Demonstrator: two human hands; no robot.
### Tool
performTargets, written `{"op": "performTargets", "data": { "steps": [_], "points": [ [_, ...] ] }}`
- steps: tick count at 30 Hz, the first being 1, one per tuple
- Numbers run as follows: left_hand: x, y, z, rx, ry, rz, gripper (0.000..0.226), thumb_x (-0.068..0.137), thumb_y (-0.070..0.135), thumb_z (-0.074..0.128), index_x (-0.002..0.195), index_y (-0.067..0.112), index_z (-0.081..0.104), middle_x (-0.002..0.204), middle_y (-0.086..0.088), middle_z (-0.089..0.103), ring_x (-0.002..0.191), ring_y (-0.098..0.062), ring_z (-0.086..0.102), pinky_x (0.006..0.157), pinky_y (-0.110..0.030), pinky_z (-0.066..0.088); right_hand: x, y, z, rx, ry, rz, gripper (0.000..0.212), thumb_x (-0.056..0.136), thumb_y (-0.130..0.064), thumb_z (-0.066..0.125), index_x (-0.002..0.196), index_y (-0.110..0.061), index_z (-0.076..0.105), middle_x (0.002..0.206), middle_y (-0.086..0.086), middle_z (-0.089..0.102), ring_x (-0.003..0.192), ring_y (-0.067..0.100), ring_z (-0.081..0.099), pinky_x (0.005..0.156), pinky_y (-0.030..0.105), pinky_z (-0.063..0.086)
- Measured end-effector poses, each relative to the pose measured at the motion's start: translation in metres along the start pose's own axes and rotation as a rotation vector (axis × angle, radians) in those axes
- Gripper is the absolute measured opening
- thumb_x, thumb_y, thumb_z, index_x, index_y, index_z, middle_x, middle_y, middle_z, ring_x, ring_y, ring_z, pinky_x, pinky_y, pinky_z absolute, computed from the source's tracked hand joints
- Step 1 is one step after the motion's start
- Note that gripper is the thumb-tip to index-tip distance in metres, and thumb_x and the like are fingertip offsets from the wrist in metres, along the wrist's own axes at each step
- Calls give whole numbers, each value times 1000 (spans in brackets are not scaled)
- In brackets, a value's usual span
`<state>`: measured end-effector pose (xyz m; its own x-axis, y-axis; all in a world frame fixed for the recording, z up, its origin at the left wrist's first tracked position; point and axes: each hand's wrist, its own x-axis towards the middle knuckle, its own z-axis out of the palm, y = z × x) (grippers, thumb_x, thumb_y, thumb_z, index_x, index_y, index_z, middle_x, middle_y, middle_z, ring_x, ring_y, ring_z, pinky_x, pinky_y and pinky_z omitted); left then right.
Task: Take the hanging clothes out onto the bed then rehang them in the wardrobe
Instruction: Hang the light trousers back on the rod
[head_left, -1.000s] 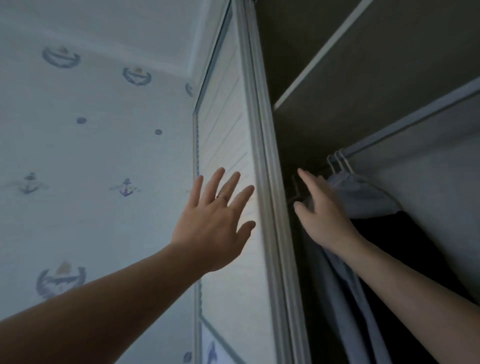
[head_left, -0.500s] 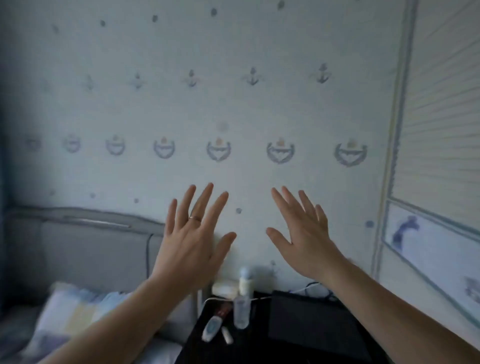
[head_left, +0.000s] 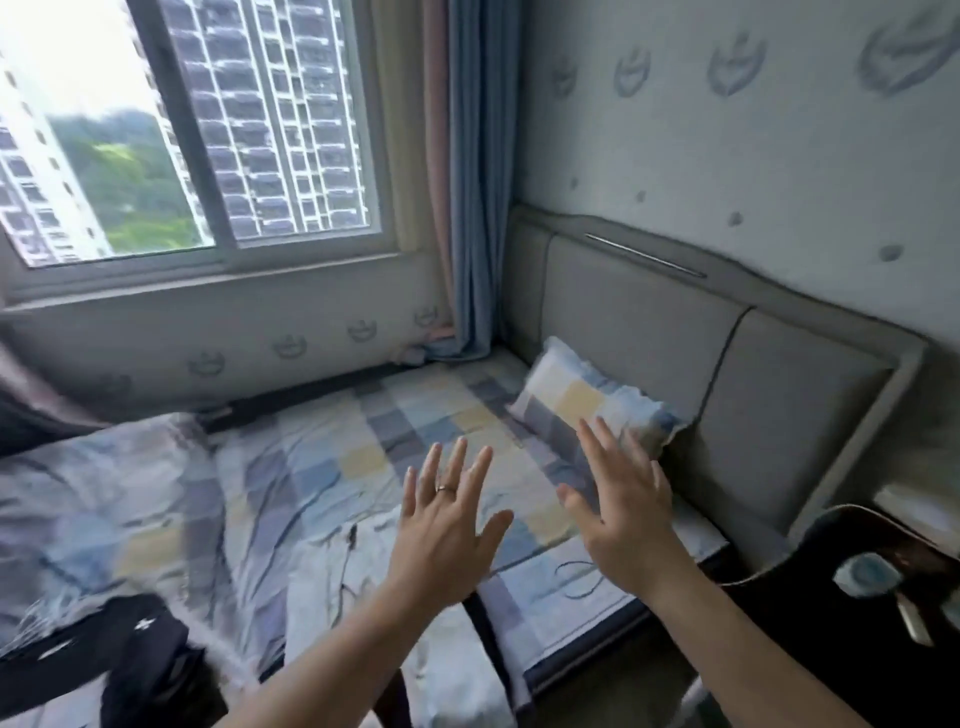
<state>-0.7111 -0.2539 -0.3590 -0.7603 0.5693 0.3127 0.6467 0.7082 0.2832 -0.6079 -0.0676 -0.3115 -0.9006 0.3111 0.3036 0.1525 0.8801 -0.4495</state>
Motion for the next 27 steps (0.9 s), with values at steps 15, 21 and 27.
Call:
{"op": "performTargets", "data": {
  "steps": [15, 21, 27],
  "points": [
    [38, -259, 51, 22, -226, -695, 69, 98, 63, 28, 157, 36, 4, 167, 3, 0, 152, -21, -12, 122, -47, -1, 213, -64, 256, 54, -520, -74, 68, 98, -53, 37, 154, -42, -1, 163, -16, 0, 150, 16, -7, 117, 45, 1],
    [55, -328, 79, -47, -277, -810, 69, 99, 62, 29, 158, 31, 12, 167, 2, 4, 153, -23, -3, 122, -46, 7, 257, -73, 330, 13, -664, -12, 69, 98, -52, 40, 154, -41, 2, 163, -15, 6, 150, 18, -2, 117, 45, 3],
    [68, -416, 118, -181, -349, -941, 66, 100, 60, 31, 157, 28, 18, 166, 0, 14, 152, -24, 3, 122, -44, 9, 278, -70, 413, -81, -787, 75, 67, 98, -53, 37, 154, -42, 2, 163, -14, 3, 150, 18, -3, 117, 47, 3]
  ]
}}
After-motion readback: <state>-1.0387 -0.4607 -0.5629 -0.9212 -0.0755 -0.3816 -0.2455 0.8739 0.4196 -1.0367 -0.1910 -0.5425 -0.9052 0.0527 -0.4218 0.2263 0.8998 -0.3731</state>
